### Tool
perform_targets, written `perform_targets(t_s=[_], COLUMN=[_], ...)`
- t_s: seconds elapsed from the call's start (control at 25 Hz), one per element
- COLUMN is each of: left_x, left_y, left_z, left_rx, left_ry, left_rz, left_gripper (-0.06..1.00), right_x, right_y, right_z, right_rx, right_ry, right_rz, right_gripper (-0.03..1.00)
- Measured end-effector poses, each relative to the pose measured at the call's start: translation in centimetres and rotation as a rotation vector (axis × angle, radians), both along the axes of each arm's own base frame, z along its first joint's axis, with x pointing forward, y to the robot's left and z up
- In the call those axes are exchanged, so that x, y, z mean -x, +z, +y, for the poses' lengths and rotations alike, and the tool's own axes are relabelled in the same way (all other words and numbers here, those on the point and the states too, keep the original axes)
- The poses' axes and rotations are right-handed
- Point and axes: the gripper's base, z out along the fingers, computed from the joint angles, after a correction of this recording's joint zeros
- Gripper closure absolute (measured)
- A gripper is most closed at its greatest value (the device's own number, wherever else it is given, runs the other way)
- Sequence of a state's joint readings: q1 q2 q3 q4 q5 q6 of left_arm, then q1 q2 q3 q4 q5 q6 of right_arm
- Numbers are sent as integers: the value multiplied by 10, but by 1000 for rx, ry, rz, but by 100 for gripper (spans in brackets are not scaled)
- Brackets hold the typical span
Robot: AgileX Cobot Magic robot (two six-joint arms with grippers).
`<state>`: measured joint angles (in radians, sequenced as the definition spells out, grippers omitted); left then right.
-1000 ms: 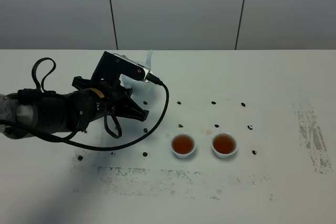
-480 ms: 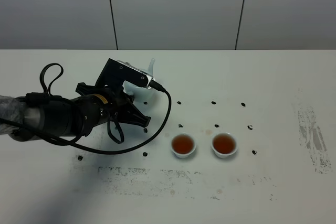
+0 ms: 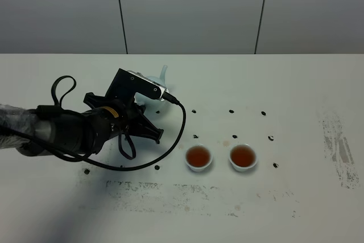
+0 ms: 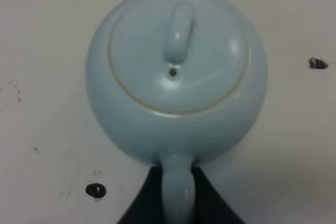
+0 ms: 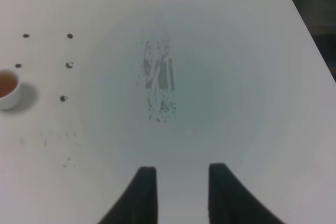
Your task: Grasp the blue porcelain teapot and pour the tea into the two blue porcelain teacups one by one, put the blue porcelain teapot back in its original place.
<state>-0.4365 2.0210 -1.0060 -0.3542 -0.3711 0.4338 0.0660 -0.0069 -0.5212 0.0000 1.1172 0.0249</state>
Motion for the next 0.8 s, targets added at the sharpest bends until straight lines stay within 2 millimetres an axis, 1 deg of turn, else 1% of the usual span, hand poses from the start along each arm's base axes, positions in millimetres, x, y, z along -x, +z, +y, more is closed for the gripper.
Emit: perform_targets(t_s=[0.36, 0.6, 0.8], left_x=[3, 3, 2], left_y=[-9, -10, -15], left_z=[-8, -8, -8], left_rx=[-17, -17, -21], left_ry=[-32, -32, -28], left_rz=[1, 1, -4], left_gripper=[87, 87, 87], right_x=[0, 0, 0], right_y=[0, 0, 0], right_z=[0, 0, 0], right_rx=[0, -1, -1], right_ry=[0, 0, 0], right_rz=[0, 0, 0], right_gripper=[74, 74, 74])
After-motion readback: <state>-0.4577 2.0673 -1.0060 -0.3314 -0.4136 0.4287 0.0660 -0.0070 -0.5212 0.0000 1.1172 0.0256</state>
